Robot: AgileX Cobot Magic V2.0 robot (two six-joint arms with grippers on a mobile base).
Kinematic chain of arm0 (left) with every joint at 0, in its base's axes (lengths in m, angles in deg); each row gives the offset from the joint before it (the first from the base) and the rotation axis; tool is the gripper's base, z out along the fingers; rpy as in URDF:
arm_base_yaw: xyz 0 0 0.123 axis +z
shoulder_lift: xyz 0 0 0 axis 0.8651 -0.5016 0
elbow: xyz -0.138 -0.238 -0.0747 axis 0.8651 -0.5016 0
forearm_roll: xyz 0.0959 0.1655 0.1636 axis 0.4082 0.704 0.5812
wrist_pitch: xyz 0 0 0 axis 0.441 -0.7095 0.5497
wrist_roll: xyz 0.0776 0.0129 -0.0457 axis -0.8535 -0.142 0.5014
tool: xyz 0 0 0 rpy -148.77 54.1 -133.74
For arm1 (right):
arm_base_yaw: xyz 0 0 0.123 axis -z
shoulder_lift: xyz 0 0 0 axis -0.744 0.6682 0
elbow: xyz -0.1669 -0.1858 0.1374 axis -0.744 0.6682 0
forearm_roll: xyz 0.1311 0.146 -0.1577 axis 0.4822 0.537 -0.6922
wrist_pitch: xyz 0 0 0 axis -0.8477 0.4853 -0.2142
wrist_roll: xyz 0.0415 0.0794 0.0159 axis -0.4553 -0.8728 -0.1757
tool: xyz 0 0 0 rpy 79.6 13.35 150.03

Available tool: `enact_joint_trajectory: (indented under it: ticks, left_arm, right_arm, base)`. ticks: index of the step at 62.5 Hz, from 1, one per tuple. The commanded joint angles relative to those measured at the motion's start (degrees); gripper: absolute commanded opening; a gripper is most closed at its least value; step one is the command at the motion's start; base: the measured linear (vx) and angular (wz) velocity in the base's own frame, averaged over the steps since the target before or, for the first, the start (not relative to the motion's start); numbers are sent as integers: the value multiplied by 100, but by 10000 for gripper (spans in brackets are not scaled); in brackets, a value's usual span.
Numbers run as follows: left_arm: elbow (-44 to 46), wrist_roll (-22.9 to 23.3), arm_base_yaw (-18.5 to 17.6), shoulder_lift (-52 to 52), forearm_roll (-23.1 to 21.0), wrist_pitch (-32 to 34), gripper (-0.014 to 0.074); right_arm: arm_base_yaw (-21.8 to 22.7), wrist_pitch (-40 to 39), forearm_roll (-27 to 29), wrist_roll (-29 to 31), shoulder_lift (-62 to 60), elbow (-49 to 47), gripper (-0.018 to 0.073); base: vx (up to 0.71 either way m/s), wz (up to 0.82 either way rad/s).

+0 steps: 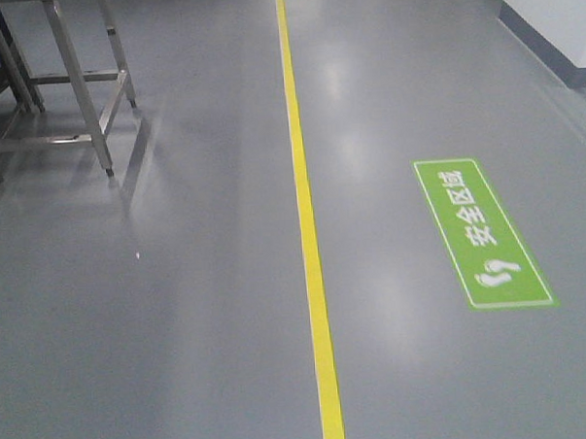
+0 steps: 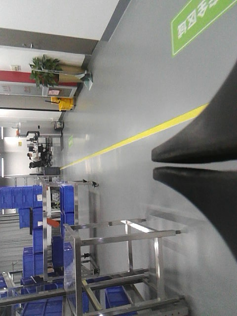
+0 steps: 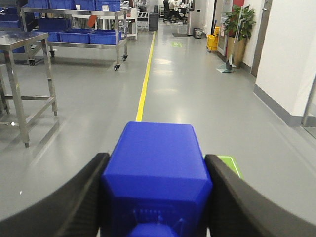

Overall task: Pour parts from conveyor to right shelf
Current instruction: 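Drive along the yellow floor line carrying the block in the right gripper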

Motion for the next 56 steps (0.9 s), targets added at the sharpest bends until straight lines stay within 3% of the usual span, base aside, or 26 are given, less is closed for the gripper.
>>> enact_joint_trajectory:
  ticks: [1,56]
  left_arm:
    - [-175,16,-3,81,-16,439,-6]
    - [-175,16,-3,81,-16,439,-6]
  right_arm:
    - [-8,-467,2,31,69,-149,-5]
    - [-8,-467,2,31,69,-149,-5]
  base:
    - [73,7]
    - [76,9]
